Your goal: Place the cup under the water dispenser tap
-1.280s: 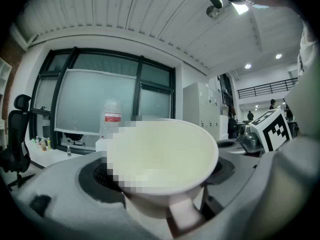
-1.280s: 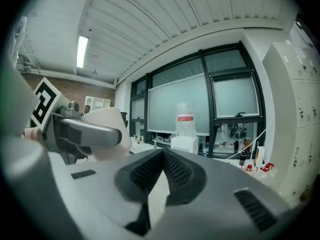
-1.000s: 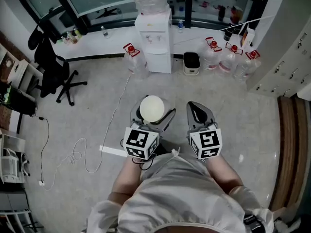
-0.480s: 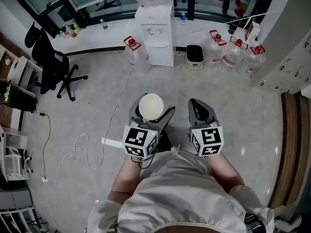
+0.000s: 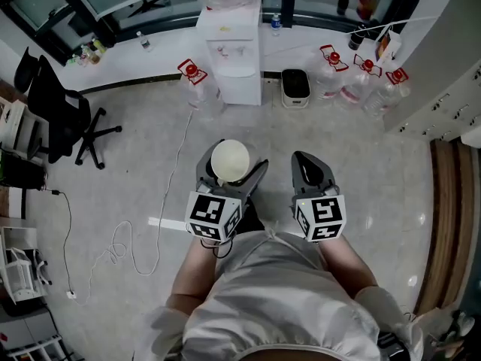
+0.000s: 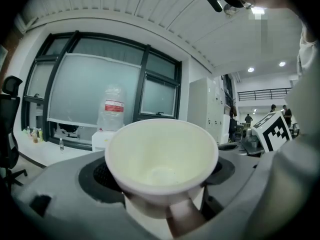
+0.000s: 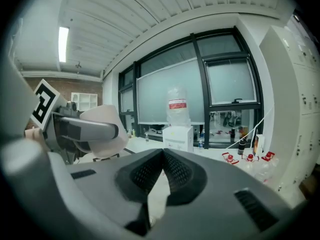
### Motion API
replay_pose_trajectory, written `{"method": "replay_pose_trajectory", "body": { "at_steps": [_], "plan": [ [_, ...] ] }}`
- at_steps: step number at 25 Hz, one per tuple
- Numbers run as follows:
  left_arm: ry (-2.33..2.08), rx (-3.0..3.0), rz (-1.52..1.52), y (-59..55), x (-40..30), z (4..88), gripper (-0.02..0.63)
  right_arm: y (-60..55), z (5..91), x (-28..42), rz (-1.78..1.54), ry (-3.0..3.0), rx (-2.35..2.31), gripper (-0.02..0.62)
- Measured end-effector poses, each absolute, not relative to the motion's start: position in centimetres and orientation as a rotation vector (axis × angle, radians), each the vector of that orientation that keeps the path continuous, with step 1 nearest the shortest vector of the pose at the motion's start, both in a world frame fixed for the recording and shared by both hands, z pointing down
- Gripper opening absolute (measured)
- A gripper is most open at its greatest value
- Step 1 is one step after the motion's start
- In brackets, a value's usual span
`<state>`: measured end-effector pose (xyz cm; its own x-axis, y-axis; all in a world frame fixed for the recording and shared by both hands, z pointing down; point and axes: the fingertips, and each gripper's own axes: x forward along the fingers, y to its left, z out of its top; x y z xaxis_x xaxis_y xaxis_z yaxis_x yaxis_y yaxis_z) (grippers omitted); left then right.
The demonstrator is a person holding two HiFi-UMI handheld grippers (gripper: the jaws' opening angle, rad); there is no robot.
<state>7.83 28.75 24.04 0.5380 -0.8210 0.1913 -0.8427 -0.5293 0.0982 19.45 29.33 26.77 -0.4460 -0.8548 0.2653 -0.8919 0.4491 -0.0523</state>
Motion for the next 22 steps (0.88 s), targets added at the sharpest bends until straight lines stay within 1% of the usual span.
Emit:
{"method": "replay_pose_trajectory", "body": {
  "at_steps": [6, 14, 22],
  "plan": [
    [-1.311, 2.596, 0.19, 19.8, 4.7, 24.6, 0.463, 21.1, 26.9, 16.5, 0.315, -2.412, 1.609, 0.026],
    [-1.239, 2.633, 0.261, 6.7, -1.7, 24.6, 0.463, 9.1, 27.1, 10.7, 0.393, -2.324, 1.686, 0.026],
    [-1.181, 2.645, 0.392, -2.1, -5.9, 28.5, 0.463, 0.6, 29.9, 6.6, 0.501, -2.23, 1.703, 0.026]
  ]
}}
